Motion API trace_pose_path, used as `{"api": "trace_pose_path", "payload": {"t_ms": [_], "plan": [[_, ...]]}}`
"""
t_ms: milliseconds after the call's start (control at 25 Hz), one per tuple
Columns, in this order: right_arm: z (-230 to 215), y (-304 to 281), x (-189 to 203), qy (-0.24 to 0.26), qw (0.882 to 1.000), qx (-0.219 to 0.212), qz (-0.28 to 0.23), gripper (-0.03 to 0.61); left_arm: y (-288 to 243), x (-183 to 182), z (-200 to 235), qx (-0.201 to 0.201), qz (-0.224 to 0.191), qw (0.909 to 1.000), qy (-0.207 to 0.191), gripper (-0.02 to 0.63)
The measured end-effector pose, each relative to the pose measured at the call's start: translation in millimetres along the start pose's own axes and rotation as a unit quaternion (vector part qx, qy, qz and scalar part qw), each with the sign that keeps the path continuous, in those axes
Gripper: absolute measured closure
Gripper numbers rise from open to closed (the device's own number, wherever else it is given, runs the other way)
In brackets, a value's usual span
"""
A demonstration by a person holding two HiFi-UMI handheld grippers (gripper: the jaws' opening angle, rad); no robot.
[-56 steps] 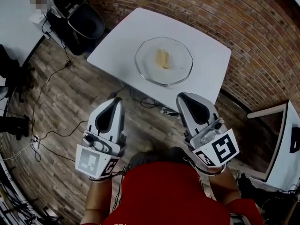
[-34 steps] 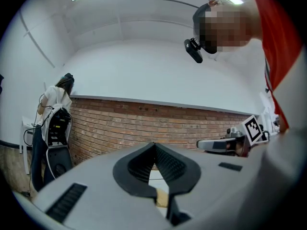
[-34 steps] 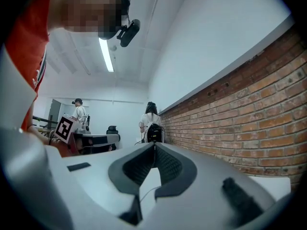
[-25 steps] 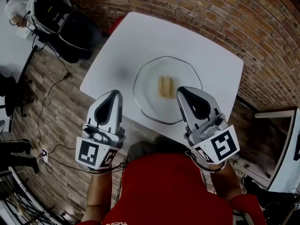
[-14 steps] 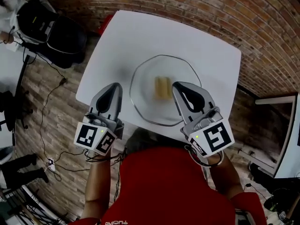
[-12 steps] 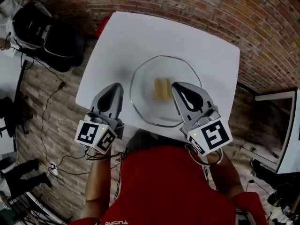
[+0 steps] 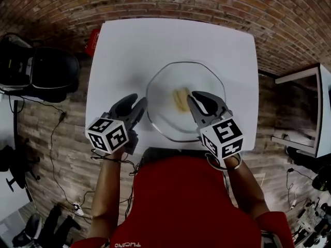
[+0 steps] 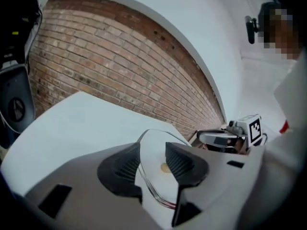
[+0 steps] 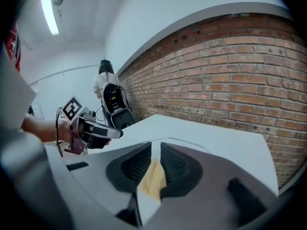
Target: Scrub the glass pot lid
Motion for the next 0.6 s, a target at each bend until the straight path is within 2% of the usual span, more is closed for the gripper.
{"api": "trace_pose_path", "payload": {"t_ms": [40,120,160,360,600], "plan": [[-0.2,-4.5,5.0,-0.006,1.000,0.005,0.014,0.531,-4.1,3.3,3.6,0.010,0.016,0.9998,0.007,0.451],[-0.1,-13.7,15.9,-0.017,0.999,0.014,0.045,0.432,-11.3,10.6,11.9,0.022,0.048,0.9984,0.017,0.434],[-0.5,-18.1,21.2,-0.021,0.998,0.020,0.058,0.420,-15.0,14.8,16.1,0.028,0.063,0.9973,0.026,0.429],[-4.7,-34.8,47.8,-0.033,0.991,0.046,0.119,0.413,-27.2,33.4,29.1,0.064,0.118,0.9874,0.083,0.419],[-8.1,-44.4,70.1,-0.058,0.984,0.051,0.160,0.413,-38.2,46.9,28.1,0.091,0.157,0.9766,0.116,0.419]]}}
Point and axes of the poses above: the fingertips, and each gripper's own axes: y backward along the fingers, z to its left, x out of its underside, the point moved 2 cm from there along y, backward along the fingers, and after that the axes turned 4 degrees about -z, right-handed, at the moved point
